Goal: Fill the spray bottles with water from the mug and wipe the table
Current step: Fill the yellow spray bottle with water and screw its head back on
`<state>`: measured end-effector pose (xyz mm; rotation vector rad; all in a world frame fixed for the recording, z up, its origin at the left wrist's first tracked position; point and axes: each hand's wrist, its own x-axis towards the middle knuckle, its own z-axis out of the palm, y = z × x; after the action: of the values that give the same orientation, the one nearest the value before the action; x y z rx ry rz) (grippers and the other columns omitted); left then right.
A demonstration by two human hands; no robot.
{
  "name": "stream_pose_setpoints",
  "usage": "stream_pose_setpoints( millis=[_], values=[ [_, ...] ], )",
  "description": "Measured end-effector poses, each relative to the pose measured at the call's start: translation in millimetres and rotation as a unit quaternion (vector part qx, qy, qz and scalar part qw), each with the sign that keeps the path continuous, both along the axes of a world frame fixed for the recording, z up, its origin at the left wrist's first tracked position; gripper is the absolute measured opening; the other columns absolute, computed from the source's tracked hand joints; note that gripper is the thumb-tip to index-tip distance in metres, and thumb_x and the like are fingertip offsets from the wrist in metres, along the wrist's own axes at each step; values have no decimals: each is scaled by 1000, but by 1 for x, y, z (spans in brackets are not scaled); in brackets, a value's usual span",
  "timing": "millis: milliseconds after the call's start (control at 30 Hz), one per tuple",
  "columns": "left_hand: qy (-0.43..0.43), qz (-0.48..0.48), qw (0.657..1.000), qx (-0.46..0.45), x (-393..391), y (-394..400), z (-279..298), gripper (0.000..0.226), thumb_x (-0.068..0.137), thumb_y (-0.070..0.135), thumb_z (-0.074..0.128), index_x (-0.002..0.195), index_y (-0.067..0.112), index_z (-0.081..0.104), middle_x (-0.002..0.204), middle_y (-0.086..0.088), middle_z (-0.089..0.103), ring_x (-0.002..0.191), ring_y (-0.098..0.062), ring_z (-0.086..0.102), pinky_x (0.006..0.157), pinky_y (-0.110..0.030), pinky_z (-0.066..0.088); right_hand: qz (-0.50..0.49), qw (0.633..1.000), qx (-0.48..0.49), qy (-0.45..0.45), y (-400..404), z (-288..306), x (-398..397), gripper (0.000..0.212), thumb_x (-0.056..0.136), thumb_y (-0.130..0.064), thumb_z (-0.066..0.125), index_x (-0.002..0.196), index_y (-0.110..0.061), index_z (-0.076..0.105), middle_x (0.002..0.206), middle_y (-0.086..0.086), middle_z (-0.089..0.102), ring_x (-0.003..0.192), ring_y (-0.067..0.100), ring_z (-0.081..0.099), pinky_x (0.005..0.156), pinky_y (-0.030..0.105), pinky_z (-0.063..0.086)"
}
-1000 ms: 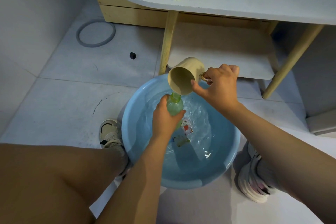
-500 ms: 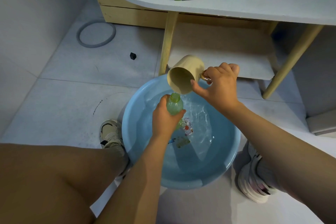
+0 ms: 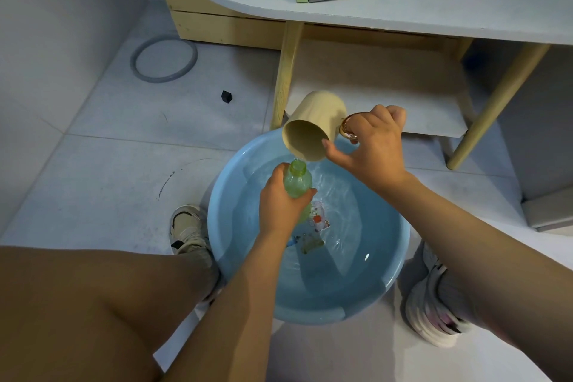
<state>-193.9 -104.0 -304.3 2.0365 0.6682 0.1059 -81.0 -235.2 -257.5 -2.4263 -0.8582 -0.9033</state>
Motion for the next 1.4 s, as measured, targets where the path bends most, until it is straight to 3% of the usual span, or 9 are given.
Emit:
stream_pose_setpoints(
  millis=[167,400,967,1267,1400],
  values=[
    [5,5,1000,0,1,-1,0,66,72,33,80,128,19,48,119,1,61,109,-19,56,81,-19,39,14,1000,-7,-23,-1,-1,1,44,77,-50,62,63,-9,54,62,2,59,66,25,50,78,35,26],
    [6,10,1000,1,1,-1,0,68,72,33,80,129,19,48,120,0,61,109,-19,56,80,-20,39,39,998,7,-53,0,-1,3,44,76,-48,65,62,-9,51,62,2,56,71,18,36,77,35,27],
    [4,13,1000,6,2,-2,0,63,73,32,80,127,18,49,120,1,61,109,-19,55,81,-18,36,46,996,-8,-77,0,1,2,45,76,-49,66,65,-8,52,64,4,56,71,22,43,79,36,29],
    [-15,97,992,-76,7,2,2,81,63,37,85,131,18,46,125,1,58,113,-17,55,97,-35,46,-74,988,26,136,-5,1,2,50,76,-64,48,60,-17,49,54,-6,48,61,23,49,74,31,23],
    [-52,170,976,-123,14,7,7,65,52,52,83,102,18,61,109,-1,59,95,-15,62,85,-38,54,-124,971,5,205,-13,-10,4,59,75,-68,44,65,-11,57,59,0,57,69,26,52,79,34,25]
  ],
)
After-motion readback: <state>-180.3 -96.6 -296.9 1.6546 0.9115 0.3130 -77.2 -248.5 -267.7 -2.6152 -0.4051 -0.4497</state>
